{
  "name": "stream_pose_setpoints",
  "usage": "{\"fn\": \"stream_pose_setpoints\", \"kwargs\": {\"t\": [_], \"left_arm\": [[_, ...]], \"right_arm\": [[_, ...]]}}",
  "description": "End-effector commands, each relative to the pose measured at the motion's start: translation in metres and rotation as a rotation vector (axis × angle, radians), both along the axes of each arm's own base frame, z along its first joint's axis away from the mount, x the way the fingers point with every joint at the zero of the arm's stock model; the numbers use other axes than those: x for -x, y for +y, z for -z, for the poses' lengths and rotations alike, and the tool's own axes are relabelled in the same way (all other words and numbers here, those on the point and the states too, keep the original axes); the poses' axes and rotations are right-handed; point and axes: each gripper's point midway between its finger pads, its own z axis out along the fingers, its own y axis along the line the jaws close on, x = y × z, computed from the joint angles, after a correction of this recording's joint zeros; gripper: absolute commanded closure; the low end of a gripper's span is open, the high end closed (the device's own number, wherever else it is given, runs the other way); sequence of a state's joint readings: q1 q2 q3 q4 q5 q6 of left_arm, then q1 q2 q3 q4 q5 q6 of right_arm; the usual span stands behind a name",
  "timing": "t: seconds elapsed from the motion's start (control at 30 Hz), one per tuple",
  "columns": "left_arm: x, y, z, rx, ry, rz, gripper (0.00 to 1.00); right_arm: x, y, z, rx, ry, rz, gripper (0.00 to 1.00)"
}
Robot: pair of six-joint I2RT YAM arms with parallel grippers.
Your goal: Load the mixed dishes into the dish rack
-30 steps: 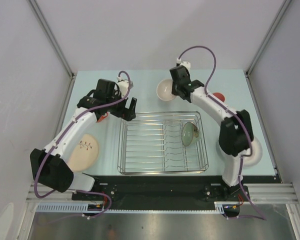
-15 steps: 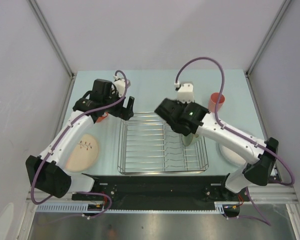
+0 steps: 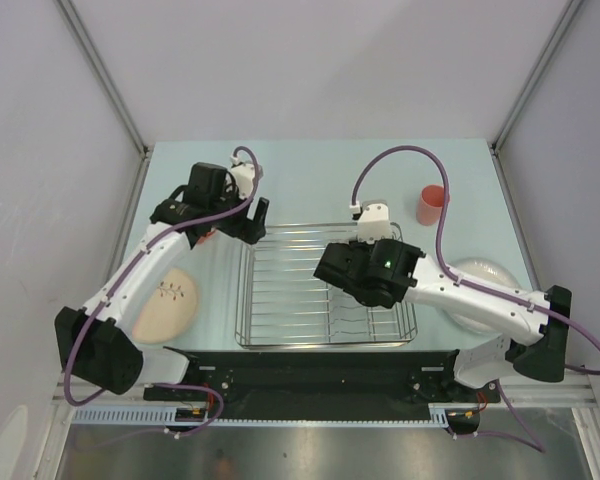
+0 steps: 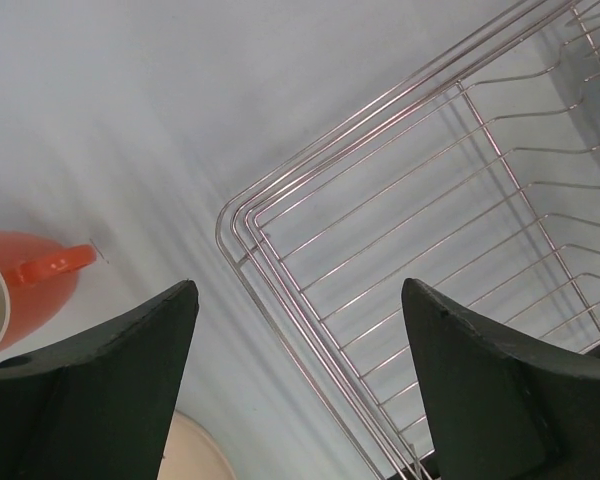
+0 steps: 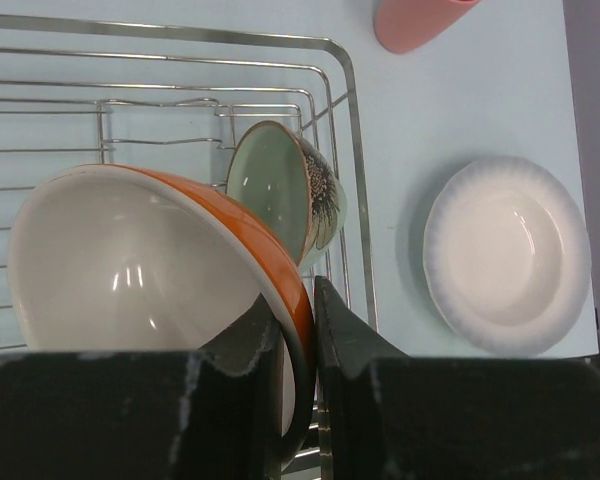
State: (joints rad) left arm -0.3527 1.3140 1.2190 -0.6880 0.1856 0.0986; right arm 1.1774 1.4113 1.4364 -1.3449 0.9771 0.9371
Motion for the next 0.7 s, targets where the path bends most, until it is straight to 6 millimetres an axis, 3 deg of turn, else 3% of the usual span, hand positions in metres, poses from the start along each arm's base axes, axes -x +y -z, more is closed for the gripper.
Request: {"fn": "stream_pose_setpoints", "kwargs": {"t": [0.0,0.07,0.1,0.13,0.23,0.4,0.67], "left_arm": [[-0.029,-0.007,0.009,-0.035,-0.057,0.054,0.13],[-0.041,-0.019,-0.001,-0.031,-0.091,0.11,0.14],[-0.045,-0.026,0.005,-0.035,-0.072,0.136,0.15],[-0.046,-0.039,-0.006,-0.029,-0.091,0.191,0.16],[-0.05,-0.061,0.0,-0.079,-0.086,0.282,0.16],[-0.053,-0.077,0.03,-0.17,-0.05,0.352,0.16],[-0.05,-0.082,0.072,-0.218,0.064,0.411,0.18]], "right_arm": [[0.007,-0.043,-0.015,0.089,0.041,0.05,1.0],[0.006,-0.051,-0.02,0.074,0.04,0.061,1.0],[0.006,-0.053,-0.021,0.069,0.039,0.065,1.0],[0.004,-0.058,-0.023,0.065,0.037,0.079,1.0],[0.003,-0.066,-0.031,0.037,0.031,0.101,1.0],[0.002,-0.074,-0.04,0.002,0.024,0.112,1.0],[-0.002,-0.086,-0.053,-0.028,0.022,0.141,1.0]]}}
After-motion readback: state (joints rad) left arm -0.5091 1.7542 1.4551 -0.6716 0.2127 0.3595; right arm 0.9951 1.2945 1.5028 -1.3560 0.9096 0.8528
